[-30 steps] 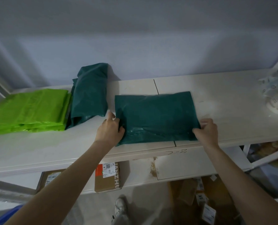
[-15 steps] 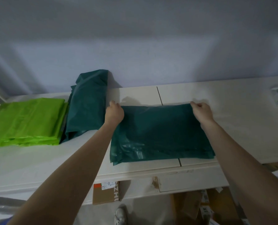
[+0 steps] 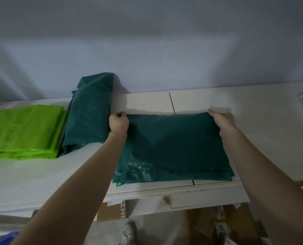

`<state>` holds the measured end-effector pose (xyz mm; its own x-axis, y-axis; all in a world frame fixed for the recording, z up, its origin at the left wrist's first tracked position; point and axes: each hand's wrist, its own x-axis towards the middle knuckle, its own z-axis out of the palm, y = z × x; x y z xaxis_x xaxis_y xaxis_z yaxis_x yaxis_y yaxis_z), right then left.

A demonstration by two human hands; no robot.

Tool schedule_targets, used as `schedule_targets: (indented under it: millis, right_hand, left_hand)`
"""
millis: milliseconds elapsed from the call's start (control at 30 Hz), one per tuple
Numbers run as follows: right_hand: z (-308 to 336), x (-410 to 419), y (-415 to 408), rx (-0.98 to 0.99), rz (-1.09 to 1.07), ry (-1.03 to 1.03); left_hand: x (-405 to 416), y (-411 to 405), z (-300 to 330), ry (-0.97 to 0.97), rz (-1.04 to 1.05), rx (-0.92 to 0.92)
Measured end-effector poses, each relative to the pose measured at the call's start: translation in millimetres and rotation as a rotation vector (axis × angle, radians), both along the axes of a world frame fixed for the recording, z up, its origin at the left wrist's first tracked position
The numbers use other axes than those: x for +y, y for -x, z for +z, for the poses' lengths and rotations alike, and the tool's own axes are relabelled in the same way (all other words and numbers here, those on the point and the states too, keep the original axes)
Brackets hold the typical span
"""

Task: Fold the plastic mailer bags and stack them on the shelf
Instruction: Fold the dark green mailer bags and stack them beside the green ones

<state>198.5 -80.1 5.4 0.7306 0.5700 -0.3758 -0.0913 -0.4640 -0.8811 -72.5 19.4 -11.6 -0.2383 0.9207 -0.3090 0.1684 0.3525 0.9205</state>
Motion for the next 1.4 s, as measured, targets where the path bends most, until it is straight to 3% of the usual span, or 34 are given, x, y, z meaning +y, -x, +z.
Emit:
schedule_targets:
  millis: [267, 400, 533, 633, 700, 800, 933, 1233, 1400]
  right_hand:
    - [-2, 0, -3, -0.051, -0.063, -0.013]
    - [-12, 0, 0, -0.183, -0.050, -0.022]
    - [-18, 0, 3, -0.332, 0.027, 0.018]
    - [-14, 0, 14, -0.717, 0.093, 0.080]
    - [-9, -2, 39, -0.960, 0.250, -0.045]
    - [-8, -7, 87, -1.105, 0.623, -0.096]
    - [-31, -13, 115, -1.047, 0.896, 0.179]
    - [-35, -11, 115, -1.067, 0.850, 0.165]
    - [-25, -13, 88, -0.987, 0.830, 0.349]
  left_hand:
    - [-4, -6, 0, -0.073, 0.034, 0.124]
    - [-6, -6, -3, -0.094, 0.031, 0.175]
    - [-6, -8, -5, -0.103, -0.110, 0.341]
    - [-21, -13, 2, -0.349, -0.235, 0.602]
    - [-38, -20, 7, -0.569, -0.407, 0.723]
    - [-55, -33, 3, -0.544, -0.763, 0.891]
    - [-64, -30, -14, -0.376, -0.944, 1.034]
    - [-62, -32, -12, -0.318, -0.873, 0.974]
    - [-48, -17, -3, -0.184, -0.834, 1.011]
